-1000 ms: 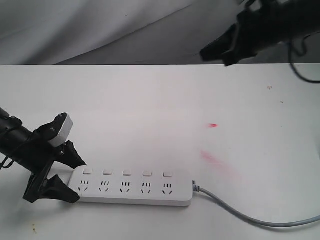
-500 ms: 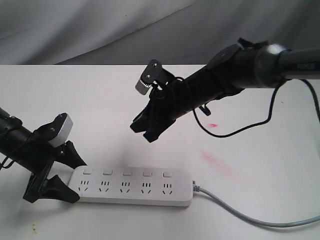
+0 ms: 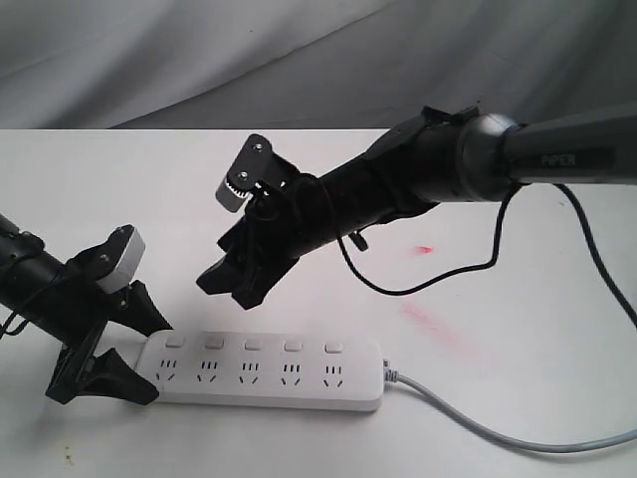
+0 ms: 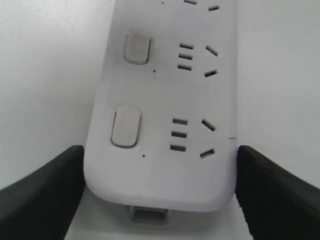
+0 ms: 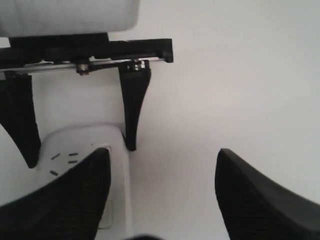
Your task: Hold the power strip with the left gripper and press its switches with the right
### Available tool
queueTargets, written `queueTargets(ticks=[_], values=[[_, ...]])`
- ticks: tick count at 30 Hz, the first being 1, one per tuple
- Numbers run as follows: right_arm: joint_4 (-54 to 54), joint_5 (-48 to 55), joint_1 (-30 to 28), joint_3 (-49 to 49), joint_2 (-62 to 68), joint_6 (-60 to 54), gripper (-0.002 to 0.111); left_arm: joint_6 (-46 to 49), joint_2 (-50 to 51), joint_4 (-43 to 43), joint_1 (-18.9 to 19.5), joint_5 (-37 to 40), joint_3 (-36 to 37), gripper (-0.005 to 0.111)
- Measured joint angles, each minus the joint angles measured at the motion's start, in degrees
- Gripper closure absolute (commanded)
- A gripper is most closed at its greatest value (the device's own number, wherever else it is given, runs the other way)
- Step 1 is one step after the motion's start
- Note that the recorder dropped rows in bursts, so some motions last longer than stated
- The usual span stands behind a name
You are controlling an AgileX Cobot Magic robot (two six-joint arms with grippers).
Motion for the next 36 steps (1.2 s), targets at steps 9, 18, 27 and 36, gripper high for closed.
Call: queueTargets(ticks=[9,18,27,36], values=[[2.2,0.4,2.8,-6.2,6.2,-0.2,0.051,0.0,0.0,0.0,0.0,0.0,0.0,0.051],[-2.5,1.4,5.3,-9.2,9.4,2.5,0.051,0.0,0.0,0.2,0.0,0.0,0.0,0.051],[-3.4,-0.5,5.8,-9.2,9.8,3.9,0.051,0.0,0.0,0.1,0.0,0.0,0.0,0.051],[-4.9,-1.9,5.8,-9.2,9.8,4.4,0.051,0.0,0.0,0.1,0.0,0.0,0.0,0.051]])
